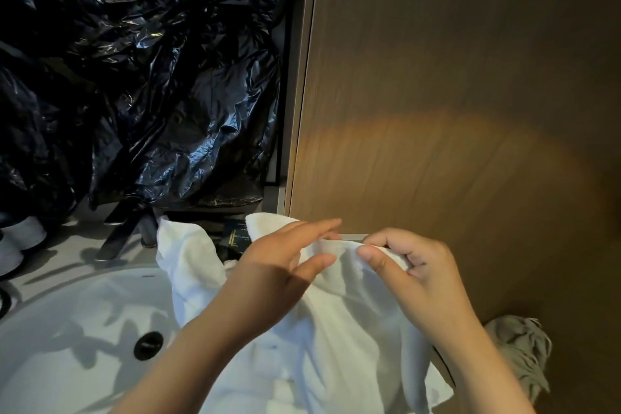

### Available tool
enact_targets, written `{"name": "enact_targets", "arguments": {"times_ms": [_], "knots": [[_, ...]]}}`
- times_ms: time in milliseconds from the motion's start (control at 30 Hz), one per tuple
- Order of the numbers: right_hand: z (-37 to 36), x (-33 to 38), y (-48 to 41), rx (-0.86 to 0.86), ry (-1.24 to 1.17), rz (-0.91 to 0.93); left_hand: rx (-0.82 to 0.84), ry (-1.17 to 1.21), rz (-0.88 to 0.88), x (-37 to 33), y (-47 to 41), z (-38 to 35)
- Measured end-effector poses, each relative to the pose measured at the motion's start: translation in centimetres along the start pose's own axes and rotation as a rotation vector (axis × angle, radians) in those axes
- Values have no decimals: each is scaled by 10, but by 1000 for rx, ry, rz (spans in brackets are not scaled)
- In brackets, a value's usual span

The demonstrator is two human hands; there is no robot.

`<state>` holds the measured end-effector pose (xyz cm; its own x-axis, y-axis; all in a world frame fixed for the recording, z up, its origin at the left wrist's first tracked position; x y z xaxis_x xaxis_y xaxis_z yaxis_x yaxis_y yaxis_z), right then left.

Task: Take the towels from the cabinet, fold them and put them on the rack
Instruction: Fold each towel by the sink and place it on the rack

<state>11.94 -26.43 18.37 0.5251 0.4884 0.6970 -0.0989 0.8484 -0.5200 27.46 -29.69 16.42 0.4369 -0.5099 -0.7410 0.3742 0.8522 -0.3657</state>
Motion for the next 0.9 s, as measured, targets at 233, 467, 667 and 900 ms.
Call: {"name": "enact_targets", "arguments": {"times_ms": [233, 467, 667, 900], "knots": [[4, -13, 5, 13, 24, -66, -79, 42, 42, 11, -5, 10], [28, -50, 25, 73, 184, -219, -305, -148, 185, 55, -10, 61], [31, -62, 34, 58, 115, -315, -233, -360, 256, 66, -5, 52], [15, -42, 22, 43, 46, -214, -221, -315, -121, -11, 4, 19]]}}
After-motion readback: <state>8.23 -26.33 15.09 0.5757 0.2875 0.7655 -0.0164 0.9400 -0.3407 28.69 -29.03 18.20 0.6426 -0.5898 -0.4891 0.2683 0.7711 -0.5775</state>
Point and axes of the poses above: each hand's wrist, its own y-axis away from the middle knuckle, its own z-axis out of the back of the hand, x = y × z, the point moved 9 cm from there along -y, towards the middle knuckle, and after that the axes turned 4 degrees about z, right-handed, at the moved point
